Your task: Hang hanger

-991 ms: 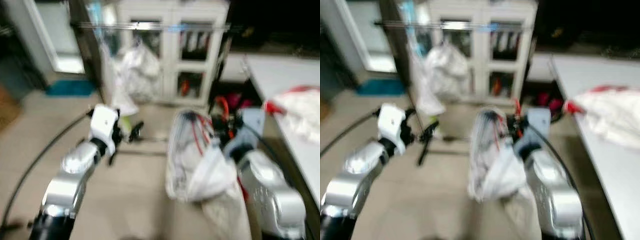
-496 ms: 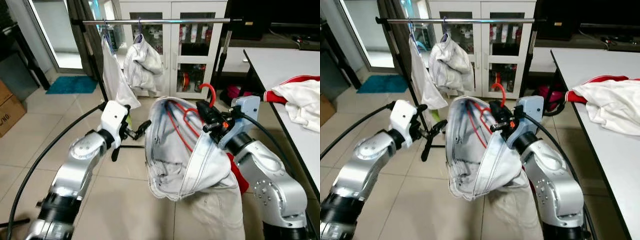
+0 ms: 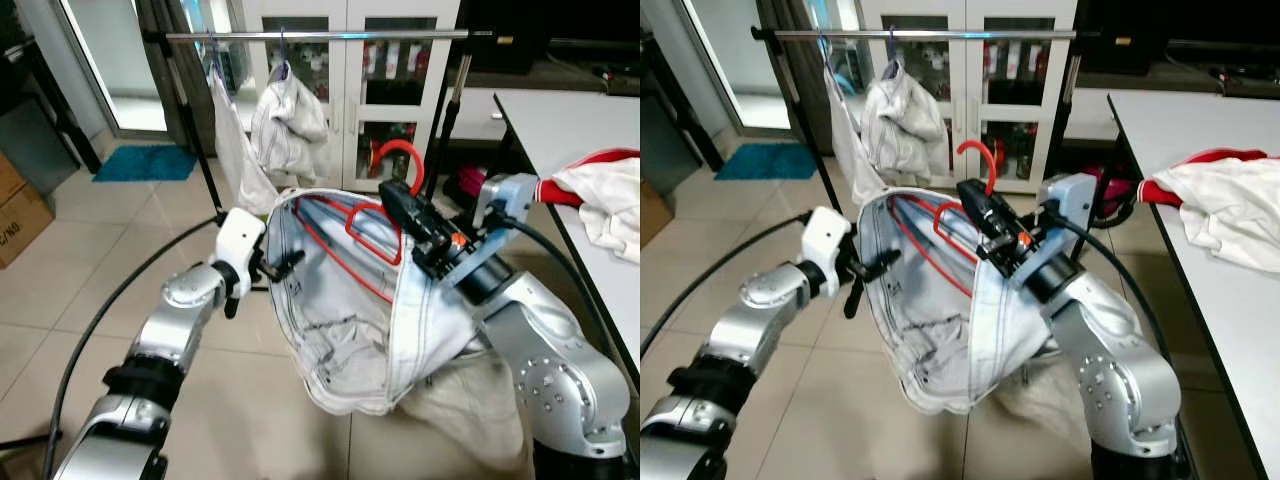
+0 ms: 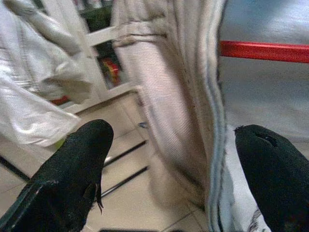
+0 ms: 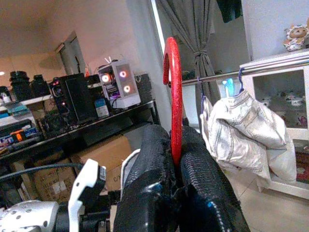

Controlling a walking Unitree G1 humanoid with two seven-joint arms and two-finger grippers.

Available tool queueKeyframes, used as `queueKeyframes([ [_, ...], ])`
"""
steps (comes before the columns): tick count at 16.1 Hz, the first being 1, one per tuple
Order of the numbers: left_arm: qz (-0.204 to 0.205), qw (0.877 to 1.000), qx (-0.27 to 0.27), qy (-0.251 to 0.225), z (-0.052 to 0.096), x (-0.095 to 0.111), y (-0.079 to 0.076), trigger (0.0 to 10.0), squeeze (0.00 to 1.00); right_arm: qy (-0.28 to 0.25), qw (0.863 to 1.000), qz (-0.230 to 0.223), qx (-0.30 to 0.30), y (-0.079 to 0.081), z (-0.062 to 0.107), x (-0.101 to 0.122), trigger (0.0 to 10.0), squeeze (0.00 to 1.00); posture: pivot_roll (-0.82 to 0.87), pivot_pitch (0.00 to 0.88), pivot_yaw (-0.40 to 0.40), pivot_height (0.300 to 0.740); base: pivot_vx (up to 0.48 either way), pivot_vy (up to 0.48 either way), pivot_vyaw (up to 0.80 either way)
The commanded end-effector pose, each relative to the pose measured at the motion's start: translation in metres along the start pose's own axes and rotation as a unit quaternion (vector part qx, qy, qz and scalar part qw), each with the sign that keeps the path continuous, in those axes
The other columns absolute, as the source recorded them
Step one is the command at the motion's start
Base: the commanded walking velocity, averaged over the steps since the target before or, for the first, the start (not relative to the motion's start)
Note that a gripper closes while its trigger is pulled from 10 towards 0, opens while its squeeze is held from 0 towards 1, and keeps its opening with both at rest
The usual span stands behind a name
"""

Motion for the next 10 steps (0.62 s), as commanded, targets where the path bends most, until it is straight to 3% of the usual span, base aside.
queueKeyframes([
  [1,-0.011,1.000,-0.012,-0.009,-0.003,0.006,0.000,2.1,0.00,-0.042,0.999,0.008,0.017,0.007,-0.002,0.017,0.0,0.00,-0.20,0.000,0.090,0.740,0.000,0.000,0.00],
  [2,-0.012,1.000,-0.017,-0.011,-0.004,0.007,-0.002,0.0,0.00,-0.045,0.999,0.005,0.011,0.007,-0.001,0.017,0.0,0.00,-0.20,0.000,0.096,0.740,0.000,0.000,0.00],
  [10,-0.021,0.999,-0.035,-0.034,-0.004,0.004,-0.010,0.0,0.00,-0.042,0.999,0.006,0.002,0.006,-0.002,0.014,0.0,0.00,-0.20,0.000,0.089,0.740,0.000,0.000,0.00],
])
Point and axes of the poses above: a point about 5 cm out from each wrist's last joint towards the gripper, its own z axis pointing back from the gripper into the wrist, its own x axis along the axis of the wrist's last joint, y = z × x, the point moved 1 cm from there along -z, pointing out of the wrist towards the gripper, and after that the axes turned 5 degrees about z, right-handed, at the moved point
